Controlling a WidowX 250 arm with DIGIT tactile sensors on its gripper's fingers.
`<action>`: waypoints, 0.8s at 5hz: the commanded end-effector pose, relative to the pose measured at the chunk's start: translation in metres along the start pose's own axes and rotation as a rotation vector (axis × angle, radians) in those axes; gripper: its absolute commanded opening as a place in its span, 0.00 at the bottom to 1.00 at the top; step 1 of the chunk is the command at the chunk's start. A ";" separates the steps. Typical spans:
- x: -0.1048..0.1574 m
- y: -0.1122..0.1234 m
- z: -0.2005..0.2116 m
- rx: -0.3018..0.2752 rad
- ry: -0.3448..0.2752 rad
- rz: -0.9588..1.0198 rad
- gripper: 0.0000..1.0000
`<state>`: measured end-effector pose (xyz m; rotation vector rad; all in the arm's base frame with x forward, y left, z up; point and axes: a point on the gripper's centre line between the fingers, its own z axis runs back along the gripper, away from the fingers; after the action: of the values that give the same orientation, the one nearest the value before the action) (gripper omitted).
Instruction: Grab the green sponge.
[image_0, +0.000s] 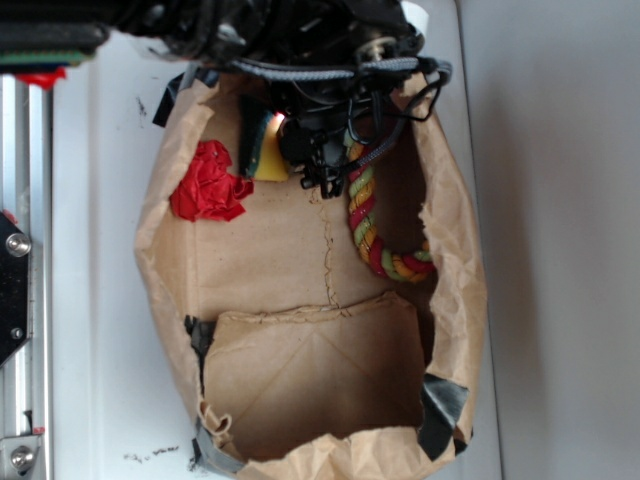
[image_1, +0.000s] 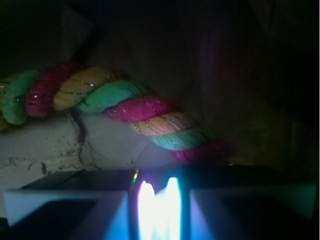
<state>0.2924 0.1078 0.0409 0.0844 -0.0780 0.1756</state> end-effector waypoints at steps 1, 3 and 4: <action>-0.001 -0.001 0.016 0.000 -0.067 -0.016 0.00; -0.006 0.016 0.082 -0.087 -0.138 -0.014 0.00; -0.013 0.011 0.107 -0.120 -0.185 -0.013 0.00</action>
<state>0.2761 0.0931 0.1206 -0.0494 -0.1797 0.1361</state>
